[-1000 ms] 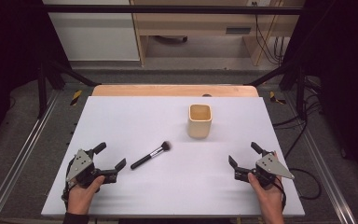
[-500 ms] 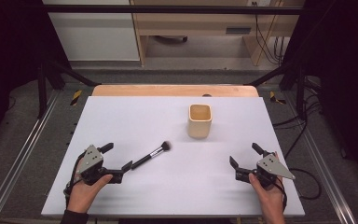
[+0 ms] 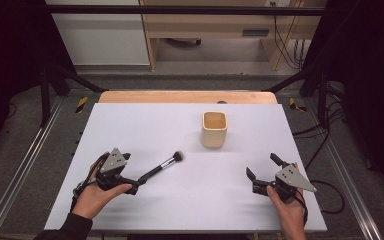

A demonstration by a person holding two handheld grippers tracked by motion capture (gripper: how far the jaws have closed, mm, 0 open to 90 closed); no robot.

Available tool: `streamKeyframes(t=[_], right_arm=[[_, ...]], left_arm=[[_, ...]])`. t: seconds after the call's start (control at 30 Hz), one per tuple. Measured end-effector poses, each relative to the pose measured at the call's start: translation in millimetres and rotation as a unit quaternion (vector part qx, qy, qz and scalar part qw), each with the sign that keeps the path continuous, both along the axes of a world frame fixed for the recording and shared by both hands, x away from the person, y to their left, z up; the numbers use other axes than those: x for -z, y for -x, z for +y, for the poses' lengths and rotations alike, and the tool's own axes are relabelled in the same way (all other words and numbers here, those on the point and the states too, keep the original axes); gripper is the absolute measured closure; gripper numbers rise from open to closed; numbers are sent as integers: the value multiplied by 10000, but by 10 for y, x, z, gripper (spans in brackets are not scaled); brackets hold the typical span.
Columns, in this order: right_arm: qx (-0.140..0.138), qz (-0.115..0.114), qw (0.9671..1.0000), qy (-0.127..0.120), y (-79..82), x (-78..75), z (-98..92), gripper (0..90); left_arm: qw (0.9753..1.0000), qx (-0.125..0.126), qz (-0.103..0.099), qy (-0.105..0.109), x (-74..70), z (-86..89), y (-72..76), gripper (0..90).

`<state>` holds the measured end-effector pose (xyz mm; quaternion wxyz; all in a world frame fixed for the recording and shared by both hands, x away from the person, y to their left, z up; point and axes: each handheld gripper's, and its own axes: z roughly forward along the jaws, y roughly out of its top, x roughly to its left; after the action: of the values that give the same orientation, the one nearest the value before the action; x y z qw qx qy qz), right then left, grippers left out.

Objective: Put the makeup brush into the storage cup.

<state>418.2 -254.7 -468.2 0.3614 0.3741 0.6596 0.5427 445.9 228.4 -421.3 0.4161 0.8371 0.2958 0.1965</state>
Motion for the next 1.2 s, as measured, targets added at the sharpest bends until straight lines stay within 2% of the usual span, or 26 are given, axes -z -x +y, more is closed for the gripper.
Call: streamKeyframes(t=[0.2,0.5,0.83,1.2], right_arm=[[-5,-10,10000,-24,-3,0,-10,38],[-9,-8,10000,-36,-6,1,-11,37],[-10,3,10000,-75,-5,1,-10,36],[-8,6,10000,-72,-5,0,-9,36]], left_arm=[[9989,160,201,-397,-3,-138,-78,22],[9959,339,394,-742,38,-328,-183,24],[9936,385,524,-921,86,-441,-285,27],[9911,336,612,-1134,121,-484,-396,39]])
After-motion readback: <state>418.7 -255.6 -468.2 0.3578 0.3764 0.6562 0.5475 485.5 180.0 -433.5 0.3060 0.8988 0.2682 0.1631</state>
